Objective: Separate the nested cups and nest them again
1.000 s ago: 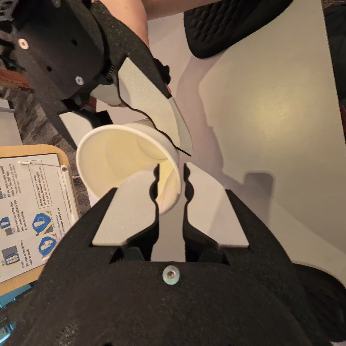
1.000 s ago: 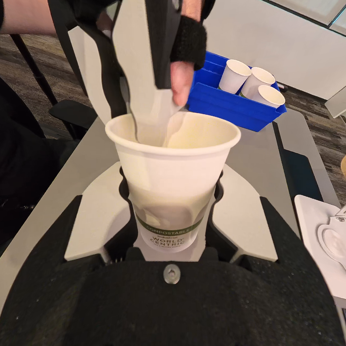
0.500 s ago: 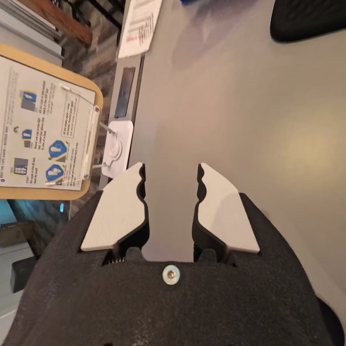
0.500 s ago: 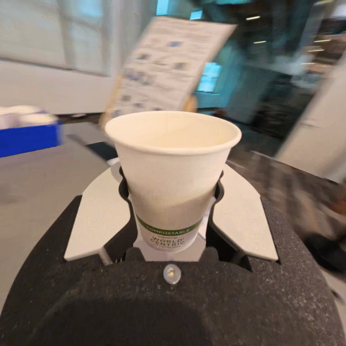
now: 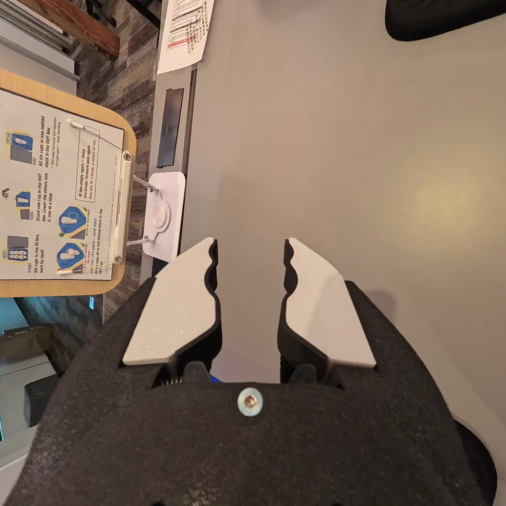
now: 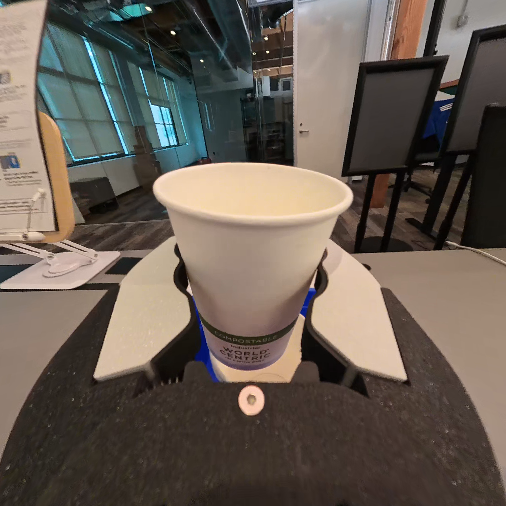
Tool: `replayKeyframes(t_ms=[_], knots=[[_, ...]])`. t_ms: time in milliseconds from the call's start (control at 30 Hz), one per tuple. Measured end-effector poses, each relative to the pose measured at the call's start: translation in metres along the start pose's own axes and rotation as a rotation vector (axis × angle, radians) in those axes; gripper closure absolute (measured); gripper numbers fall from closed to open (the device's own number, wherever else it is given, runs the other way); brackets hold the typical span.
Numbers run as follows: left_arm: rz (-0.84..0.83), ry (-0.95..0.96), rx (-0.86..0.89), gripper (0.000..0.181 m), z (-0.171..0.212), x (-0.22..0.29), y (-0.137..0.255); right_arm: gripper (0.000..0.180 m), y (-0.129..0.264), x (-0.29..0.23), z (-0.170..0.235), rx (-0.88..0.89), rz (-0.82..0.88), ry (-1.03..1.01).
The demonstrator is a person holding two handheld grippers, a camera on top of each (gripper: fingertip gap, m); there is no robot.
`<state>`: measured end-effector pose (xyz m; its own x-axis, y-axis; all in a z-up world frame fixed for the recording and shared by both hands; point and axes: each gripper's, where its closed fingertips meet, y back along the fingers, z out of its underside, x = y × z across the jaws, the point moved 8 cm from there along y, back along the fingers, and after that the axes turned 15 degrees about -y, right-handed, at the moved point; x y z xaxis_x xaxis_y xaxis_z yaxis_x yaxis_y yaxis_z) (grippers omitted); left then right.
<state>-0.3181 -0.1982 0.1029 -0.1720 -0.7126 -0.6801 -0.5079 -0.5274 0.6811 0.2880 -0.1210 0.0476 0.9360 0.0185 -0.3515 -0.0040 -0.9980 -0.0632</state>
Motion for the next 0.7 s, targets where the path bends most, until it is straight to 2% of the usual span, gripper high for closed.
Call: replayKeyframes(t_ms=[300, 567, 700], knots=[[0.004, -0.02, -0.006, 0.135, -0.005, 0.005, 0.003, 0.088, -0.015, 0.008, 0.028, -0.185, 0.1, 0.102], [0.004, -0.02, -0.004, 0.135, -0.007, 0.005, 0.004, 0.087, -0.015, 0.01, 0.037, -0.357, 0.142, 0.142], [0.005, -0.023, 0.001, 0.135, -0.008, 0.005, 0.005, 0.072, -0.01, 0.012, 0.039, -0.484, 0.197, 0.151]])
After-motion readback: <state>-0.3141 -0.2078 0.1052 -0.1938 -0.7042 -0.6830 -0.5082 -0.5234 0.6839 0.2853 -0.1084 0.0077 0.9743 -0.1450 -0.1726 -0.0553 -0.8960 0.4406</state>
